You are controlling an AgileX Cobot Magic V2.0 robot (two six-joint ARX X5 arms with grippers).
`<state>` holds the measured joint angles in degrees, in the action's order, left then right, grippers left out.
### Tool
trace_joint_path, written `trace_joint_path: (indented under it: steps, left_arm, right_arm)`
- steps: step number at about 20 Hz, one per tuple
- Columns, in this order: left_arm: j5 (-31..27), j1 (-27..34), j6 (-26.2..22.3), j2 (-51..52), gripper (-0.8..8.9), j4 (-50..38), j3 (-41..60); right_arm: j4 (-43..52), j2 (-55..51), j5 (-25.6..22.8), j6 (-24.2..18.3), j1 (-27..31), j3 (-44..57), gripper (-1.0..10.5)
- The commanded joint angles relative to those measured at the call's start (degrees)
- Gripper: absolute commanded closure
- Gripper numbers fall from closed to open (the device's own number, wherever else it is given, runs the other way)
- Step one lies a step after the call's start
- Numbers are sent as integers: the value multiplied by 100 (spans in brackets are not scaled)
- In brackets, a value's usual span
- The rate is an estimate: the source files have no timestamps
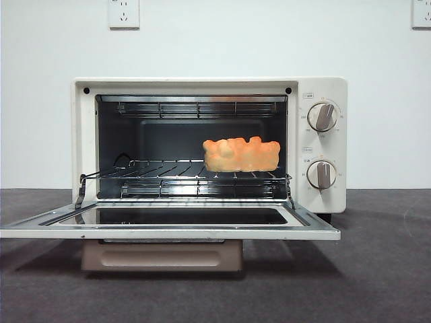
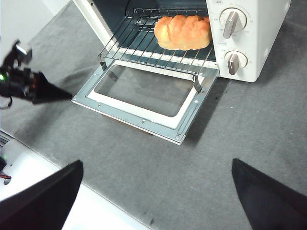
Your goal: The left arm flap open the oven, the right arm pick bread and place it into oven, the left arm flap close the oven
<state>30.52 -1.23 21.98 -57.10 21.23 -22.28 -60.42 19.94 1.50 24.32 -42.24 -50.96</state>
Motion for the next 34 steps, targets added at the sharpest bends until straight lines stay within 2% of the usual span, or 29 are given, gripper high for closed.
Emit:
trace_joint_path:
  steps: [1,7,10,14,23,25,28,34]
  left_arm:
    - [323,20,326,-101,803,-341,240]
    - [693,20,361,-590,803,-557,254]
    - [949,20,385,-1021,803,-949,254]
    - [1178,20,608,-1364,803,-1469,251]
    - [1836,20,1274,-1364,803,-2127,229]
    - [1982,20,1547,-1362,803,-2391,203]
    - [2055,20,2205,-1303,803,-3012,138]
    - [1814,20,3143,-1257,803,-3919,-260]
  right_arm:
    - [81,2,-7,-31,-37,-48,453]
    - [256,2,-4,-107,-37,-48,453]
    - [341,2,0,-101,-37,-48,453]
    - [470,2,-2,-92,-37,-48,453]
    - [490,2,-4,-66,-37,-48,453]
    - [494,2,-4,-50,-37,-48,453]
    - [562,2,-4,-35,-37,-48,453]
    - [787,2,-2,-28,-37,-48,453]
